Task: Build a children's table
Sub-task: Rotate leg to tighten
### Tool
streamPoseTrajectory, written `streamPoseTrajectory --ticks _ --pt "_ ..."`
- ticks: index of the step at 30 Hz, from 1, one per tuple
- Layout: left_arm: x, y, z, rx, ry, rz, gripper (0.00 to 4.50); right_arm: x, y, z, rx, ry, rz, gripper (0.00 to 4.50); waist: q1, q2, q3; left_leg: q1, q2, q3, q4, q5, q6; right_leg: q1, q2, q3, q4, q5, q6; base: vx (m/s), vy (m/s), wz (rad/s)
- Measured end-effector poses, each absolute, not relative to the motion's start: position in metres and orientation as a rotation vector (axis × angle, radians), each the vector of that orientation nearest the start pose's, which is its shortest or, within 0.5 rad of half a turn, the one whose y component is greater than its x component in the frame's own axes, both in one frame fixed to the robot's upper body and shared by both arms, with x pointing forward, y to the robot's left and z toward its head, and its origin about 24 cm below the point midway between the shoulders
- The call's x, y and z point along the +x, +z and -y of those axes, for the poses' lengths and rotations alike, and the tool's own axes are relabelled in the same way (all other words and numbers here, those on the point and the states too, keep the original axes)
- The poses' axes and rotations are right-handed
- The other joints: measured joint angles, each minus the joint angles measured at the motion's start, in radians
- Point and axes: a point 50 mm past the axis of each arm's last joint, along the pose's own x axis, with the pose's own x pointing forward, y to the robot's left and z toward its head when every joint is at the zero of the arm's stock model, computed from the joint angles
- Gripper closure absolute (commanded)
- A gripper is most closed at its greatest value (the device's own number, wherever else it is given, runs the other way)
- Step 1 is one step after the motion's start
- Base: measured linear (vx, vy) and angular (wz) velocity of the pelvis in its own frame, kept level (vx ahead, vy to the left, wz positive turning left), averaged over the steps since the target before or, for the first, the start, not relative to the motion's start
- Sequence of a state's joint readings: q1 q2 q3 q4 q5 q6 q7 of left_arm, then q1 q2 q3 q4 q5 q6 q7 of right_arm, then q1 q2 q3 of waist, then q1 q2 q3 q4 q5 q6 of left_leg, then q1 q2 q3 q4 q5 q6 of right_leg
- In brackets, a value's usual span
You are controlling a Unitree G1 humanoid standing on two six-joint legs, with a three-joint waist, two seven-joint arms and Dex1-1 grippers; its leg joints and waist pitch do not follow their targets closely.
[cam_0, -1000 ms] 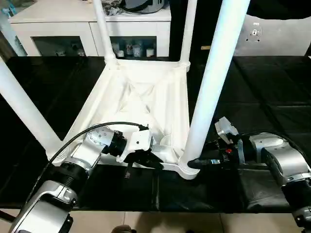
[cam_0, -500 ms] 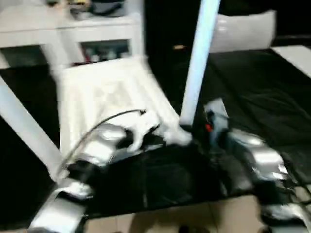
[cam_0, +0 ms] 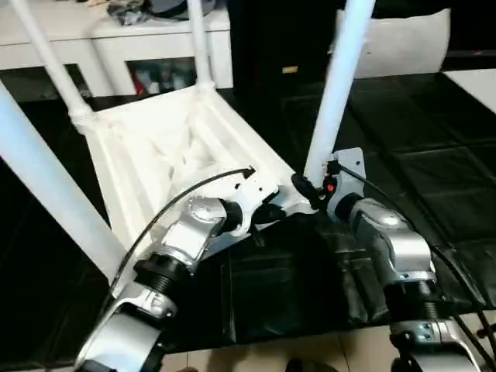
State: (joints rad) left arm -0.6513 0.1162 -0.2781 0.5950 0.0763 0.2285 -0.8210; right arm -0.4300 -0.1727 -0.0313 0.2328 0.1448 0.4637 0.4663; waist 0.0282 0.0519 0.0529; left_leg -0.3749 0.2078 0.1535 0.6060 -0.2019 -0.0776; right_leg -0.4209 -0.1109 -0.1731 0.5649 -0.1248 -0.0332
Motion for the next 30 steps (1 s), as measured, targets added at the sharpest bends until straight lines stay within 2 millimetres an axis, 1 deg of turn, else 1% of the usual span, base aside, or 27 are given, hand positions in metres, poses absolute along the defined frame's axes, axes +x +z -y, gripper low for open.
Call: streamPoseTrajectory --ticks 2,5,7,8,9,11,13,14,15,16,17,18,20,22,23,24,25,28,30 --pt "0.331 0.056 -0.063 0.343 -1.093 -0.342 4.5 0.32 0.07 0.144 0.017 0.527 -0.273 0.9 0.009 0.0 0.0 0.002 0.0 0.001 0.001 0.001 0.0 0.0 0.0 0.001 0.0 0.0 0.001 0.0 0.0 0.0" --pt "0.332 0.054 -0.066 0.359 -1.095 -0.338 4.5 0.316 0.07 0.147 0.04 0.54 -0.269 0.66 0.013 0.0 0.0 0.004 0.0 0.003 0.002 0.001 0.0 0.002 0.0 0.003 0.0 0.0 0.003 0.0 0.0 0.0" --pt "0.333 0.054 -0.067 0.37 -1.096 -0.331 4.5 0.312 0.071 0.153 0.009 0.554 -0.263 0.45 0.016 0.0 0.0 0.006 -0.001 0.004 0.003 0.001 0.0 0.003 0.0 0.006 0.0 0.001 0.004 0.0 0.0 0.0" --pt "0.335 0.053 -0.069 0.378 -1.091 -0.326 4.5 0.308 0.072 0.159 -0.015 0.567 -0.255 0.29 0.016 0.0 0.0 0.006 -0.001 0.005 0.003 0.001 0.0 0.003 0.0 0.007 0.0 0.002 0.005 0.0 0.0 0.0" --pt "0.336 0.053 -0.072 0.384 -1.079 -0.324 4.5 0.305 0.072 0.163 -0.024 0.573 -0.254 0.22 0.016 0.0 0.0 0.006 -0.001 0.006 0.003 0.001 0.0 0.003 0.0 0.007 -0.001 0.002 0.006 0.0 0.0 0.0" --pt "0.338 0.052 -0.077 0.386 -1.049 -0.32 4.5 0.302 0.07 0.169 -0.029 0.565 -0.259 0.04 0.007 0.0 0.0 0.007 -0.001 0.008 0.003 0.001 0.0 0.003 0.0 0.009 -0.001 0.003 0.006 0.0 0.0 0.0" --pt "0.339 0.052 -0.077 0.377 -1.037 -0.316 4.5 0.3 0.069 0.172 -0.035 0.568 -0.252 0.04 0.005 0.002 0.0 0.007 -0.001 0.008 0.003 0.001 0.0 0.003 0.0 0.009 -0.001 0.003 0.006 0.0 0.0 0.0" --pt "0.339 0.053 -0.077 0.369 -1.037 -0.316 4.23 0.298 0.072 0.173 -0.04 0.578 -0.234 0.01 0.004 0.003 0.0 0.007 -0.001 0.009 0.003 0.001 0.0 0.003 0.0 0.009 -0.001 0.003 0.006 0.0 0.0 0.0" --pt "0.339 0.053 -0.077 0.346 -1.035 -0.325 4.07 0.297 0.074 0.174 -0.043 0.589 -0.223 0.0 0.005 0.004 0.0 0.007 -0.001 0.009 0.003 0.001 0.0 0.003 0.0 0.009 -0.001 0.003 0.006 0.0 0.0 0.0" --pt "0.339 0.054 -0.077 0.317 -1.03 -0.332 3.97 0.296 0.076 0.175 -0.04 0.605 -0.217 0.0 0.005 0.004 0.0 0.007 -0.001 0.009 0.003 0.001 0.0 0.003 0.0 0.009 -0.001 0.003 0.006 0.0 0.0 0.0" --pt "0.339 0.056 -0.078 0.251 -1.015 -0.309 3.94 0.294 0.079 0.175 -0.023 0.624 -0.211 0.0 0.006 0.003 0.0 0.007 -0.001 0.009 0.003 0.001 0.0 0.003 0.001 0.009 -0.001 0.004 0.006 0.0 0.0 0.0" --pt "0.34 0.062 -0.078 0.224 -1.01 -0.277 3.87 0.293 0.081 0.176 -0.009 0.635 -0.209 0.0 0.008 0.002 0.0 0.007 0.0 0.009 0.003 0.001 0.0 0.003 0.001 0.009 -0.001 0.004 0.006 0.0 0.0 0.0" --pt "0.343 0.076 -0.078 0.204 -1.005 -0.214 3.6 0.292 0.085 0.175 0.024 0.663 -0.202 0.0 0.012 0.003 -0.001 0.008 0.0 0.008 0.003 0.001 0.0 0.005 0.001 0.009 -0.001 0.004 0.006 0.0 0.0 0.0" --pt "0.343 0.084 -0.077 0.195 -1.01 -0.172 3.53 0.29 0.089 0.172 0.043 0.711 -0.185 0.0 0.017 0.004 -0.002 0.009 -0.001 0.009 0.003 0.001 0.0 0.006 0.001 0.009 -0.002 0.004 0.006 0.0 0.0 0.0" --pt "0.342 0.083 -0.076 0.189 -1.015 -0.167 3.41 0.29 0.09 0.172 0.046 0.728 -0.18 0.0 0.019 0.004 -0.002 0.009 -0.001 0.009 0.003 0.001 0.0 0.006 0.001 0.009 -0.002 0.003 0.006 0.0 0.0 0.0" --pt "0.34 0.082 -0.077 0.181 -1.017 -0.166 3.41 0.289 0.091 0.171 0.051 0.75 -0.173 0.0 0.02 0.004 -0.002 0.009 -0.001 0.009 0.003 0.001 0.0 0.006 0.001 0.009 -0.002 0.003 0.006 0.0 0.0 0.0" --pt "0.337 0.079 -0.077 0.174 -1.023 -0.165 3.16 0.288 0.093 0.169 0.055 0.771 -0.166 0.0 0.019 0.004 -0.002 0.009 0.0 0.009 0.003 0.001 0.0 0.006 0.001 0.01 -0.002 0.004 0.006 0.0 0.0 0.0" --pt "0.326 0.07 -0.08 0.164 -1.043 -0.196 3.06 0.289 0.099 0.163 0.066 0.828 -0.142 0.0 0.02 0.003 -0.002 0.009 0.0 0.009 0.003 0.001 0.0 0.006 0.001 0.009 -0.002 0.004 0.006 0.0 0.0 0.0" --pt "0.319 0.068 -0.087 0.152 -1.045 -0.206 2.75 0.289 0.104 0.158 0.073 0.876 -0.122 0.0 0.019 0.004 -0.002 0.009 0.0 0.009 0.003 0.001 0.0 0.006 0.001 0.009 -0.002 0.004 0.006 0.0 0.0 0.0"
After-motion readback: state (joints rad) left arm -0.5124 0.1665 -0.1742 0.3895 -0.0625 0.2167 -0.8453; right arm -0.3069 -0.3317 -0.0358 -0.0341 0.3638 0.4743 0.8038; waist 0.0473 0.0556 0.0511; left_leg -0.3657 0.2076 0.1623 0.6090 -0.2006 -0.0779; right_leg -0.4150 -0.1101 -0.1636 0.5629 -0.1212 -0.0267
